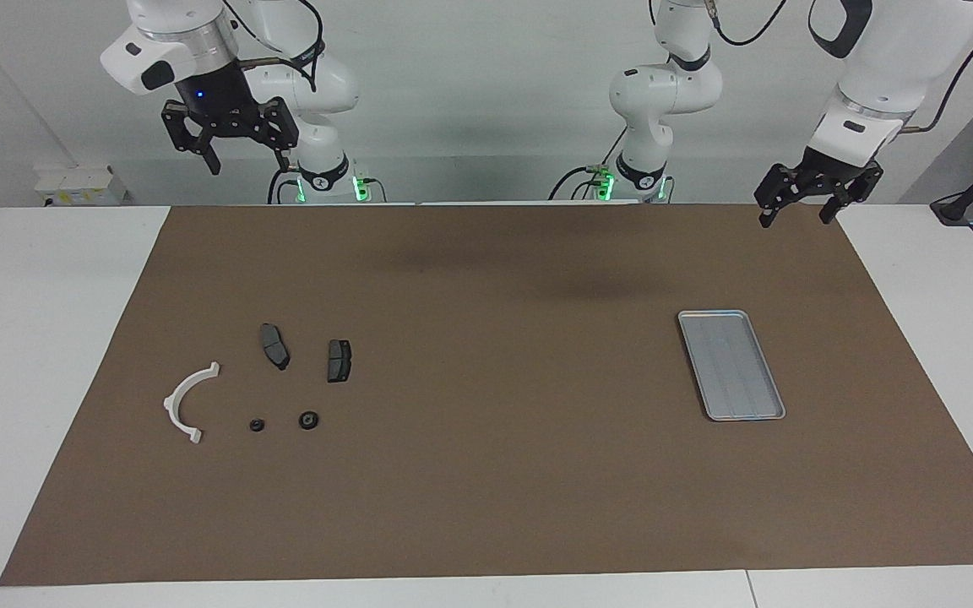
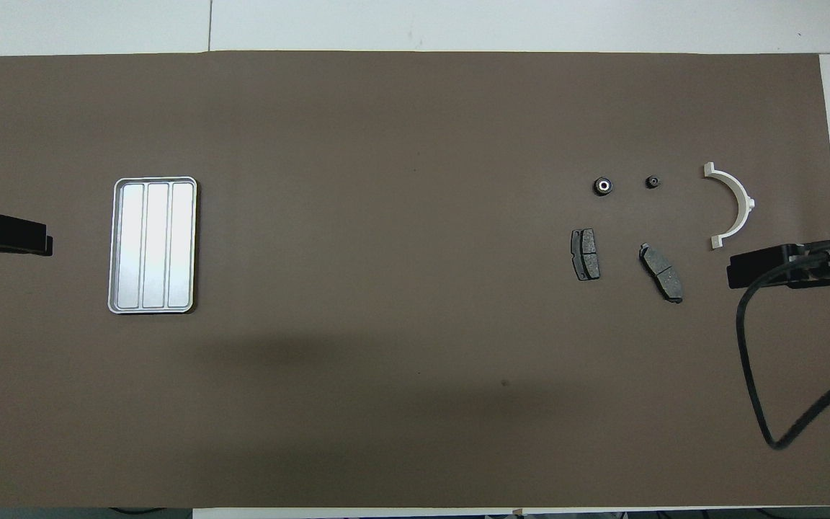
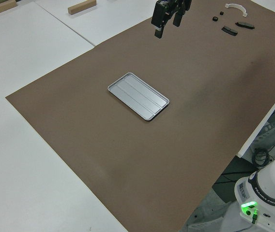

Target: Pick bearing gear from pile to tray

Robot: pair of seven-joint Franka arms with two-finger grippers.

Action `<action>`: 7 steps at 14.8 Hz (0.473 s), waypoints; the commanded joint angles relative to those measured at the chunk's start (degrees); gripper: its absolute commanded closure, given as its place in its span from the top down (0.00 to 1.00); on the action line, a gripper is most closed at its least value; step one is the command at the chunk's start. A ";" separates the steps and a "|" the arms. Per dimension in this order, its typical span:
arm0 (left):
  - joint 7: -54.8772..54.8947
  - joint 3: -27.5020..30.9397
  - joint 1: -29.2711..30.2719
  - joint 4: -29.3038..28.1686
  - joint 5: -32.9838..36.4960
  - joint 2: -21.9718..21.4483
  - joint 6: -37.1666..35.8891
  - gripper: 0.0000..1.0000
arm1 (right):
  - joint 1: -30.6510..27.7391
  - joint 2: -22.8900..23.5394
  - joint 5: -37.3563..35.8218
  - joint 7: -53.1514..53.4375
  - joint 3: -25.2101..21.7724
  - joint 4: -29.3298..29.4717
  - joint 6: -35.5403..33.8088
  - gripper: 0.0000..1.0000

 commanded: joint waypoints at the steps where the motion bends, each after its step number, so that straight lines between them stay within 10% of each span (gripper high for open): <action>1: 0.76 0.02 0.07 -2.35 -0.76 -1.98 1.49 1.00 | -0.30 -0.42 1.19 0.83 0.21 0.18 -0.78 1.00; 7: 0.68 0.02 -0.63 -3.74 -0.76 -2.59 2.28 1.00 | -0.65 -0.42 1.19 0.39 0.04 0.18 -0.86 1.00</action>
